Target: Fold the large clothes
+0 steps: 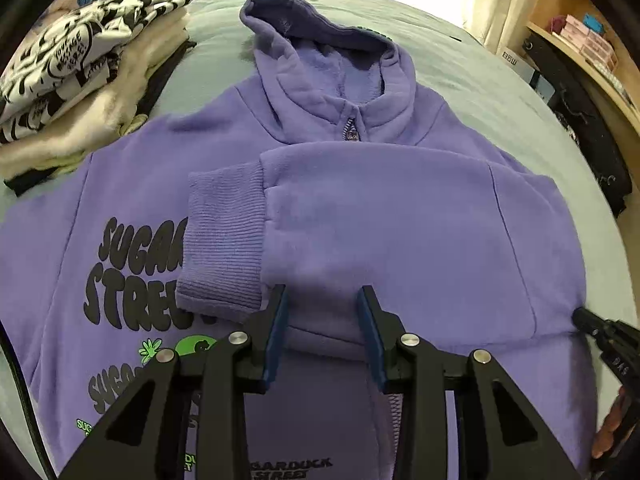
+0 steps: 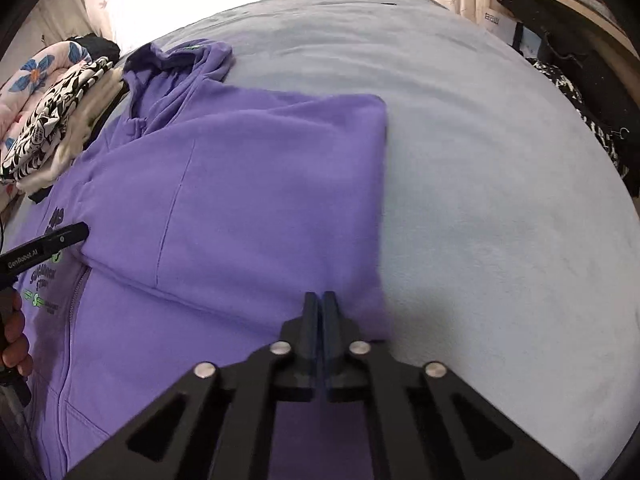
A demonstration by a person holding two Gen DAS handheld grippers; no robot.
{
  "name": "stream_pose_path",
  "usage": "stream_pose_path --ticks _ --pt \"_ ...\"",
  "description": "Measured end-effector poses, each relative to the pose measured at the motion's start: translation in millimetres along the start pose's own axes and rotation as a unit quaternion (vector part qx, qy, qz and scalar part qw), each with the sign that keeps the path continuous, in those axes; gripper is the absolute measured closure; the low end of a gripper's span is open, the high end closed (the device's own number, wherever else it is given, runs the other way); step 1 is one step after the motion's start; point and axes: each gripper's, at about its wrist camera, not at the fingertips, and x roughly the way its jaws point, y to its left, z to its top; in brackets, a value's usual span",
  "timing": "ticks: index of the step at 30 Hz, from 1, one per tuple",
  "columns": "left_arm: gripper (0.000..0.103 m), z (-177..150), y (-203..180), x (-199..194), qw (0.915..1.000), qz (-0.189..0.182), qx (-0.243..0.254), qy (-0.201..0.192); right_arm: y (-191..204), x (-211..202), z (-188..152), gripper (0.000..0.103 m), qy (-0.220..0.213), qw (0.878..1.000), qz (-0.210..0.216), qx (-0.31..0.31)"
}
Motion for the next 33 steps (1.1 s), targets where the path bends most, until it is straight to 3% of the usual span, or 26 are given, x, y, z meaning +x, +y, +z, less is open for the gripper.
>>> stream_pose_path --ticks 4,14,18,22,29,33 --pt "0.068 -2 -6 0 0.9998 0.015 0.013 -0.004 13 6 -2 0.101 -0.003 1.0 -0.026 -0.009" --pt "0.067 -8 -8 -12 0.9998 0.015 0.008 -0.006 8 1 0 0.099 0.002 1.0 -0.01 0.024" --pt "0.061 -11 -7 -21 0.9999 0.014 0.003 -0.008 12 -3 -2 0.095 0.003 1.0 -0.009 0.028" --pt "0.06 -15 -8 -38 0.9995 0.006 -0.002 -0.03 17 -12 -5 0.078 0.0 0.999 0.003 0.034" --pt "0.059 -25 -18 -81 0.9966 0.004 0.02 -0.08 28 -39 -17 0.076 -0.008 0.999 0.025 0.033" --pt "0.059 -33 -24 -106 0.9964 -0.008 0.019 -0.083 36 -61 -24 0.076 -0.02 0.999 0.036 0.028"
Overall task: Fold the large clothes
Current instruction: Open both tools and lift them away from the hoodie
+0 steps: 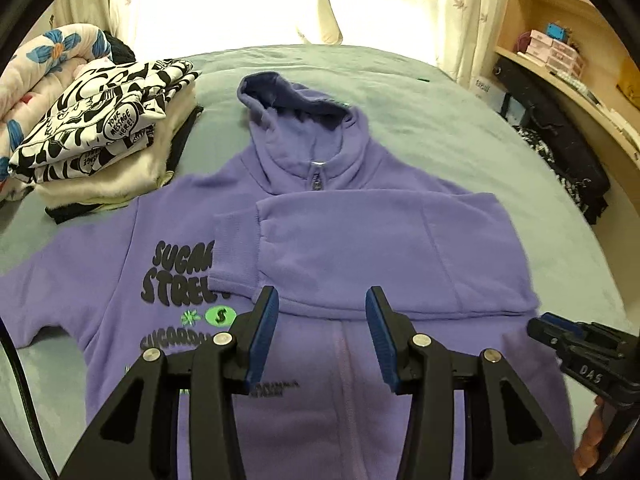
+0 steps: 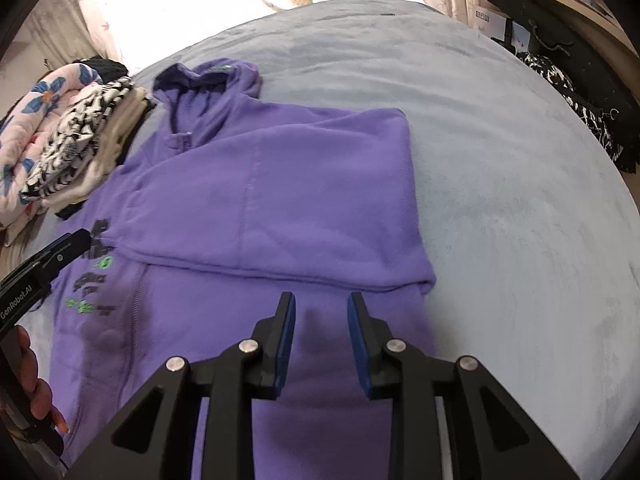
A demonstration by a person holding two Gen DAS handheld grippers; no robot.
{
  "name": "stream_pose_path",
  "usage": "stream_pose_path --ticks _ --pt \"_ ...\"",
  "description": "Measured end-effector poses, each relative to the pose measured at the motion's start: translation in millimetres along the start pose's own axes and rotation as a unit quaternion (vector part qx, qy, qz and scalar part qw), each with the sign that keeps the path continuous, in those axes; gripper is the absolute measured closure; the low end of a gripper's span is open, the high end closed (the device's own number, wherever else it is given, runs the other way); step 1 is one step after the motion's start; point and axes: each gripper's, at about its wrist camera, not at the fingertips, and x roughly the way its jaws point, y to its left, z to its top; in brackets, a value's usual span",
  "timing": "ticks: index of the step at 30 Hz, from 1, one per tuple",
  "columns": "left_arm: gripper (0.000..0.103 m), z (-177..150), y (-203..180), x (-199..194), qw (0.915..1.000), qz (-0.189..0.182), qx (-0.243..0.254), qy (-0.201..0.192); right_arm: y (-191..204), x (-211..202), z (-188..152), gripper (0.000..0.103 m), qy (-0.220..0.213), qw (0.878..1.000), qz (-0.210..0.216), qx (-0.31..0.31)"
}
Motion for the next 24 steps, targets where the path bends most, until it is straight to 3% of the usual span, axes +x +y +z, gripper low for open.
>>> stream_pose_path --ticks 9,14,21,24 --pt "0.059 -9 -1 -58 0.9997 0.011 -0.009 -0.022 26 -58 -16 0.076 -0.037 0.999 0.017 -0.022" --pt "0.06 -13 5 -99 0.9981 0.018 -0.015 -0.056 44 -85 -22 0.076 -0.057 0.997 0.027 -0.039" --pt "0.065 -16 20 -152 0.9949 0.03 -0.013 -0.095 87 -126 -24 0.076 -0.095 0.992 0.041 -0.076" --pt "0.067 -19 30 -170 0.9951 0.031 -0.005 -0.094 109 -143 -24 0.076 -0.112 0.988 0.05 -0.093"
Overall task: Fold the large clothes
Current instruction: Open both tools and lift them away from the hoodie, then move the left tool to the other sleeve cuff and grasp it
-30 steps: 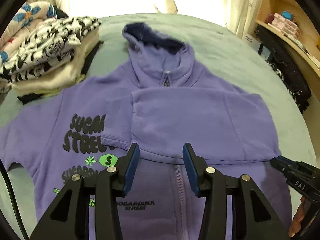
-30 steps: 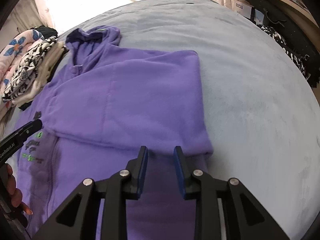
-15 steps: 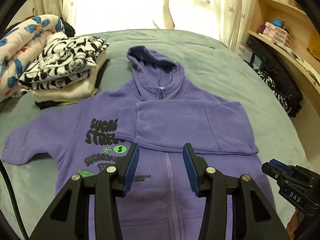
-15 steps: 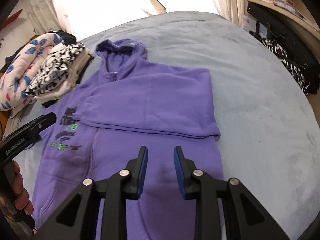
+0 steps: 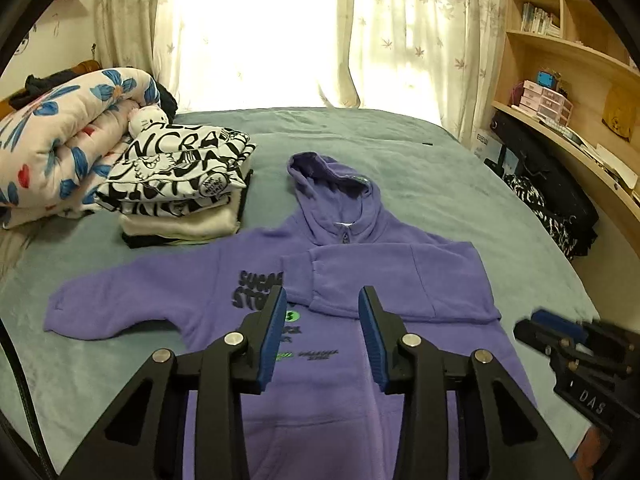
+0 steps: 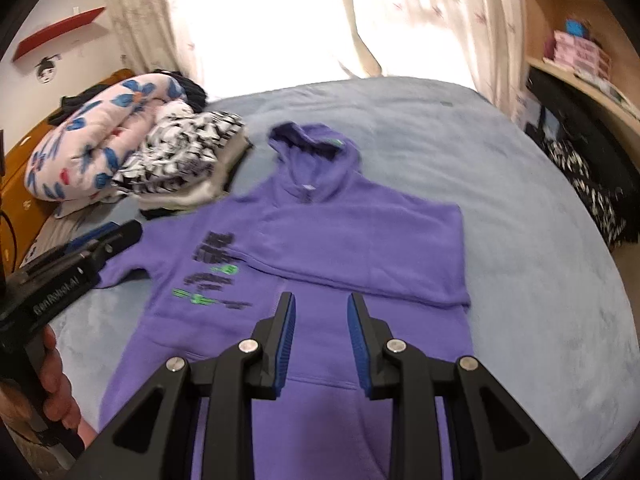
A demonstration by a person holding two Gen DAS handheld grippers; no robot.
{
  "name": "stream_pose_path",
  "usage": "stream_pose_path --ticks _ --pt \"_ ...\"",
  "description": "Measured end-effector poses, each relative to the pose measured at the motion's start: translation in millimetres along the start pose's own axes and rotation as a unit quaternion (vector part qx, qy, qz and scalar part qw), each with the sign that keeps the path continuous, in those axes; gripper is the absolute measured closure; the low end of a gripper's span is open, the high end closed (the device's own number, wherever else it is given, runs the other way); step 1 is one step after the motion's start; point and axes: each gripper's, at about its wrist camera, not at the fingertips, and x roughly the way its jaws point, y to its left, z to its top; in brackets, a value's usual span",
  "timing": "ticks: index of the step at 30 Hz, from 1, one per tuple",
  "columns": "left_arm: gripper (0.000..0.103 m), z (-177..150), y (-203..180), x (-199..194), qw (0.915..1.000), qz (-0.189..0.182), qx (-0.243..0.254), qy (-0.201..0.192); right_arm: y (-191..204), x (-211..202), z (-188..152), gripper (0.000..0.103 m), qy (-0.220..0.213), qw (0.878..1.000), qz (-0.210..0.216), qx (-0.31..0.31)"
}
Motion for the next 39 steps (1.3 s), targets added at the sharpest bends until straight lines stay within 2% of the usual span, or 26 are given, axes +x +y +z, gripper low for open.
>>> stream_pose_path --ticks 2,4,6,14,18,21,27,33,37,39 --pt "0.067 -1 11 -9 0.9999 0.007 0.002 0.007 19 -8 6 0.075 -0.012 1.0 0.009 -0.015" --pt "0.067 -2 23 -17 0.9998 0.014 -0.001 0.014 35 -12 11 0.065 -0.02 0.999 0.016 -0.027" --pt "0.067 -4 38 -23 0.9997 0.018 -0.008 0.017 55 -16 15 0.06 -0.03 0.998 0.022 -0.042" --pt "0.067 -18 116 -38 0.9966 0.063 -0.049 0.019 128 -3 25 0.06 -0.035 0.995 0.042 -0.087" --pt "0.067 -31 157 -35 0.9932 0.09 -0.07 0.025 160 11 26 0.06 -0.037 0.993 0.047 -0.103" --pt "0.067 -42 192 -24 0.9899 0.094 -0.096 0.044 181 26 24 0.06 -0.037 0.992 0.044 -0.111" --pt "0.067 -67 254 5 0.9808 0.098 -0.148 0.08 211 66 17 0.06 -0.013 0.992 0.042 -0.119" --pt "0.067 -91 301 36 0.9705 0.102 -0.191 0.106 224 103 7 0.06 0.01 0.992 0.036 -0.117" --pt "0.067 -108 337 56 0.9613 0.079 -0.239 0.112 228 124 1 0.06 0.025 0.992 0.037 -0.116" --pt "0.067 -118 357 65 0.9539 0.062 -0.271 0.114 229 132 -2 0.06 0.034 0.992 0.039 -0.114"
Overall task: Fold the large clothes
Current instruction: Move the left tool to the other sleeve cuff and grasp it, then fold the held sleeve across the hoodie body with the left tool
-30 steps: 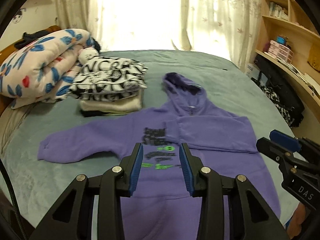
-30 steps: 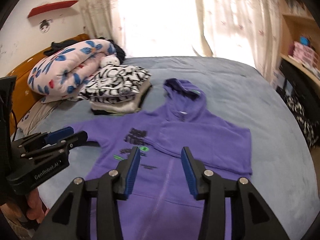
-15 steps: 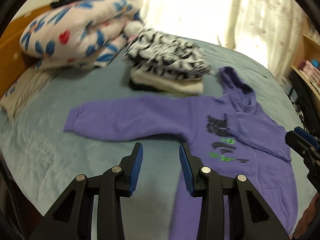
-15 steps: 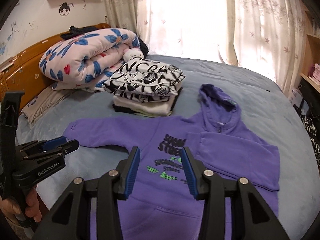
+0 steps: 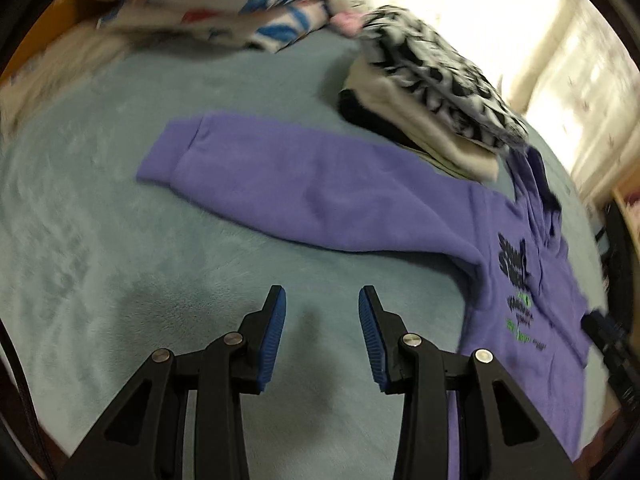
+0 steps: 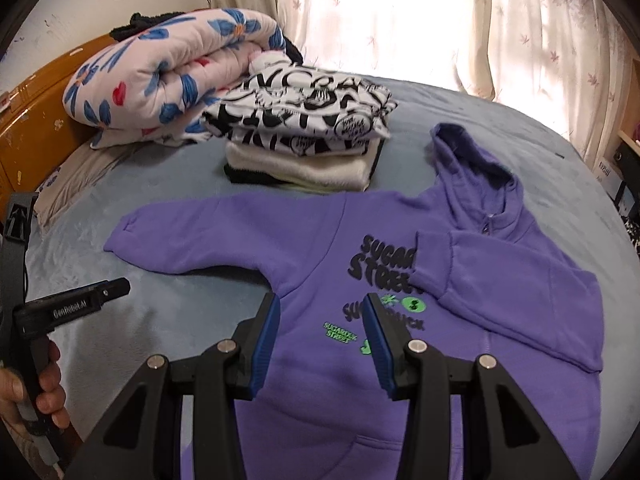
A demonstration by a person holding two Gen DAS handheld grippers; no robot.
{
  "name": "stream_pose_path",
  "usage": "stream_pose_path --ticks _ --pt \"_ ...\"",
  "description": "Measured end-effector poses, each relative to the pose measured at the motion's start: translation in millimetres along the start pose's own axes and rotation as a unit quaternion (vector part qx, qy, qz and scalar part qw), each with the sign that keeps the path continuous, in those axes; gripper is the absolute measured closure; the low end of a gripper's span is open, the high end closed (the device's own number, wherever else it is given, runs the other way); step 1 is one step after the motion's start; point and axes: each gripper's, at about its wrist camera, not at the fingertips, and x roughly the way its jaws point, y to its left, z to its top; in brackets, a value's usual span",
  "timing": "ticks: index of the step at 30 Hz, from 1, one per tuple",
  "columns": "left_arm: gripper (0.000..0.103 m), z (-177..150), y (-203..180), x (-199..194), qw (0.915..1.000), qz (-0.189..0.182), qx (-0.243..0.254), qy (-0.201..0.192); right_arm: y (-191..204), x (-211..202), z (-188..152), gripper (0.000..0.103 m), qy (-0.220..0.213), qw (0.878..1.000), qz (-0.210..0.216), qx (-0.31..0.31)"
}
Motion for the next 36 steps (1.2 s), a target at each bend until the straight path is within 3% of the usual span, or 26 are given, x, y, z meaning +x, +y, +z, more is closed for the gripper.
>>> stream_pose_path --ticks 6,10,21,23,24,27,30,33,36 --pt "0.067 17 58 32 0.9947 -0.038 -0.096 0.002 5 26 -8 0.06 0.025 1.0 0.008 -0.003" --pt "0.067 31 87 51 0.9896 -0.031 -0.141 -0.003 5 34 -11 0.06 0.032 0.999 0.008 -0.005" --pt "0.067 71 95 84 0.9888 -0.029 -0.146 -0.012 -10 47 -15 0.06 0.045 0.999 0.005 0.009" --pt "0.075 78 96 85 0.9893 -0.021 -0.143 -0.016 -12 47 -16 0.06 0.046 0.999 0.003 0.01" --pt "0.092 82 91 87 0.9919 -0.01 -0.126 -0.016 -14 47 -17 0.06 0.048 0.999 0.004 0.012" --pt "0.095 88 61 69 0.9959 0.025 -0.074 -0.045 -21 46 -21 0.06 0.051 0.999 0.004 0.019" --pt "0.096 85 0 29 0.9941 0.026 0.021 -0.103 -31 40 -28 0.06 0.048 0.998 0.001 0.027" --pt "0.096 73 -76 -10 0.9825 -0.005 0.119 -0.143 -49 34 -39 0.06 0.052 0.998 0.002 0.046" --pt "0.096 50 -153 -35 0.9634 -0.036 0.214 -0.158 -76 25 -52 0.06 0.056 0.995 0.006 0.083"
